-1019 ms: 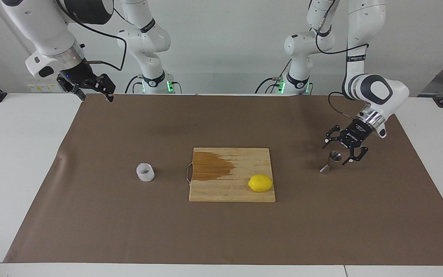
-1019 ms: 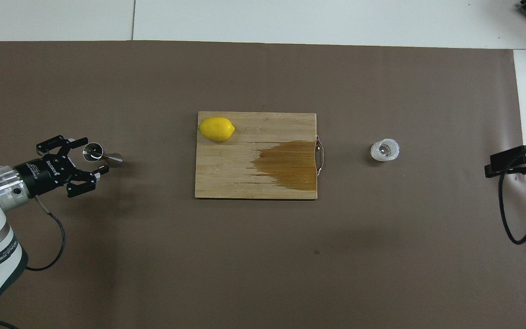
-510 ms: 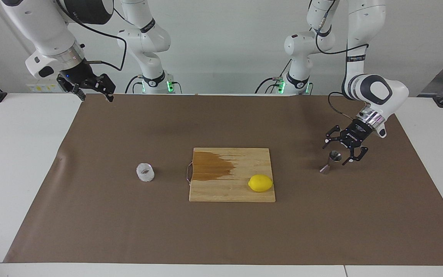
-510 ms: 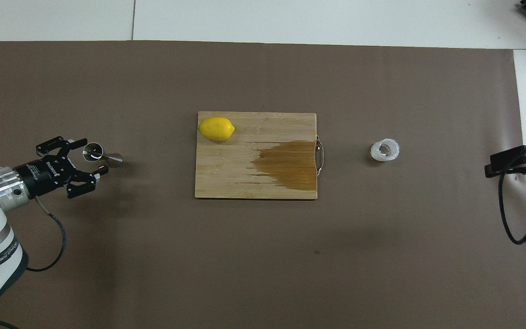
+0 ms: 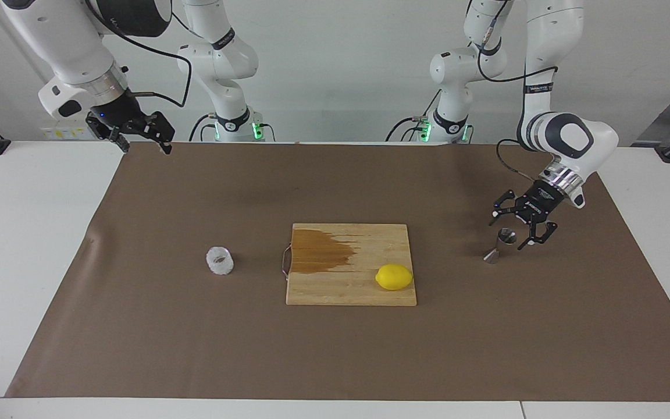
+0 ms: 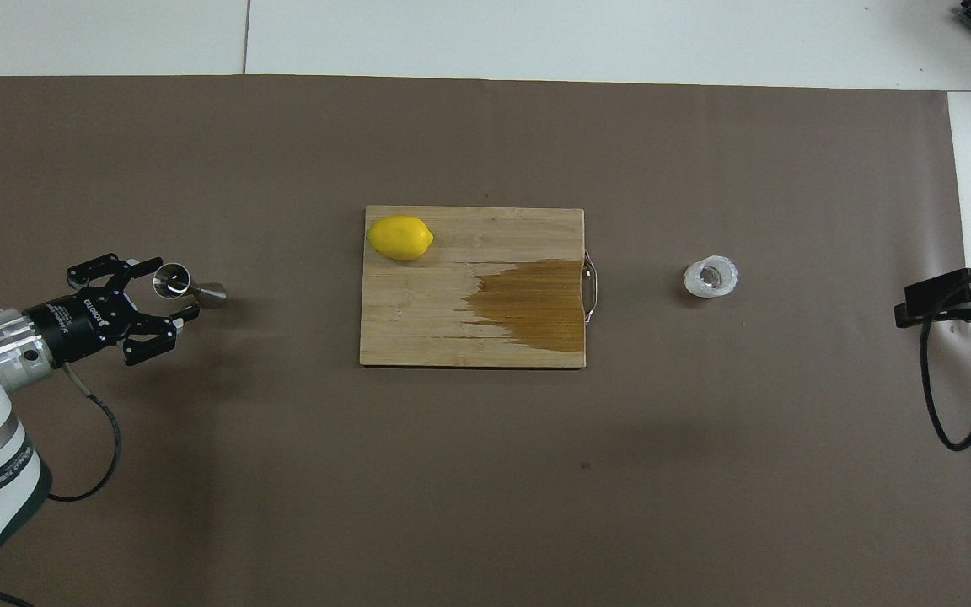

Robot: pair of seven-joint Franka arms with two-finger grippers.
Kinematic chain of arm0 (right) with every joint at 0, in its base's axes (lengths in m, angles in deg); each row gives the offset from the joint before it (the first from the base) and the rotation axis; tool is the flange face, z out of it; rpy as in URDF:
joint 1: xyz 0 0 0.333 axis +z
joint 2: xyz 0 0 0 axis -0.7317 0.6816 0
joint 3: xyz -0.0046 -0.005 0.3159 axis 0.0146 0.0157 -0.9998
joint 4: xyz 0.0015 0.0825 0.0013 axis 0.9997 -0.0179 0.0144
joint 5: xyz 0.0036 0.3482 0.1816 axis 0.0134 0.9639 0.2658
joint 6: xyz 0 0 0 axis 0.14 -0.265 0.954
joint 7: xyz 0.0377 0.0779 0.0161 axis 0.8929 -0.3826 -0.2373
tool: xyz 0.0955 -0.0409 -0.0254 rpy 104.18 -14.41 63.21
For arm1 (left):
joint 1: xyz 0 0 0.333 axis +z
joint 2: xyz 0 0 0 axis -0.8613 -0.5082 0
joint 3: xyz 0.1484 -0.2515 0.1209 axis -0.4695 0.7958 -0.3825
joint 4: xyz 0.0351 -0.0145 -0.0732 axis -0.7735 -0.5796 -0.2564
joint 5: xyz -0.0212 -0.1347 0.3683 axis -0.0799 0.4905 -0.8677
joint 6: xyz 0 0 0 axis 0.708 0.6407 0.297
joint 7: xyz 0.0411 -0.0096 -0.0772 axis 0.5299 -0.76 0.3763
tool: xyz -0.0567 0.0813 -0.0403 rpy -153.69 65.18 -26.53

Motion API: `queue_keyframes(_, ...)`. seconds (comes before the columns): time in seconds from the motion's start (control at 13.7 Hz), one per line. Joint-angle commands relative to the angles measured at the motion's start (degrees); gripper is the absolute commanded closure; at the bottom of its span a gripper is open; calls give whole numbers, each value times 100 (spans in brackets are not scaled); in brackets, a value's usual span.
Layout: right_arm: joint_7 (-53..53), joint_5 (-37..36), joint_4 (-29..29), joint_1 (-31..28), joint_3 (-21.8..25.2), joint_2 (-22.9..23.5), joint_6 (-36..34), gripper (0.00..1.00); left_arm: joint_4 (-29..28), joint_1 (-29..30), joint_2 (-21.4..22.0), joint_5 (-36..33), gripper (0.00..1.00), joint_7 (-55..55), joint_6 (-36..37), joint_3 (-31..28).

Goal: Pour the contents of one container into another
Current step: 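Close the left gripper around the silver metal cup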

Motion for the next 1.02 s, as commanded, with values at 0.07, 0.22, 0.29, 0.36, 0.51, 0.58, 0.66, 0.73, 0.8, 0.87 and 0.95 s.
queue_keyframes(0.07, 67, -16, 75, -85, -63, 34, -76, 0, -106, -49, 49, 137, 14, -127, -98, -18)
queue_keyframes(0.22, 67, -16, 75, -85, -63, 34, -68, 0, -106, -49, 49, 137, 19, -127, -89, -18)
queue_keyframes(0.29, 67, -16, 75, -85, -63, 34, -68, 0, -106, -49, 49, 137, 22, -127, -89, -18)
queue_keyframes(0.36, 67, -16, 75, -85, -63, 34, -68, 0, -106, -49, 49, 137, 27, -127, -89, -18)
queue_keyframes(0.51, 67, -16, 75, -85, -63, 34, -68, 0, -106, -49, 49, 137, 28, -127, -89, -18)
queue_keyframes(0.58, 67, -16, 75, -85, -63, 34, -68, 0, -106, -49, 49, 137, 29, -127, -89, -18)
queue_keyframes(0.66, 67, -16, 75, -85, -63, 34, -68, 0, -106, -49, 49, 137, 30, -127, -89, -18)
queue_keyframes(0.73, 67, -16, 75, -85, -63, 34, -76, 0, -106, -40, 49, 137, 30, -127, -89, -18)
queue_keyframes(0.8, 67, -16, 75, -85, -63, 34, -68, 0, -106, -40, 49, 137, 31, -127, -89, -18)
queue_keyframes(0.87, 67, -16, 75, -85, -63, 34, -76, 0, -106, -49, 49, 137, 32, -127, -98, -18)
queue_keyframes(0.95, 67, -16, 75, -85, -63, 34, -68, 0, -106, -49, 49, 137, 33, -127, -98, -18)
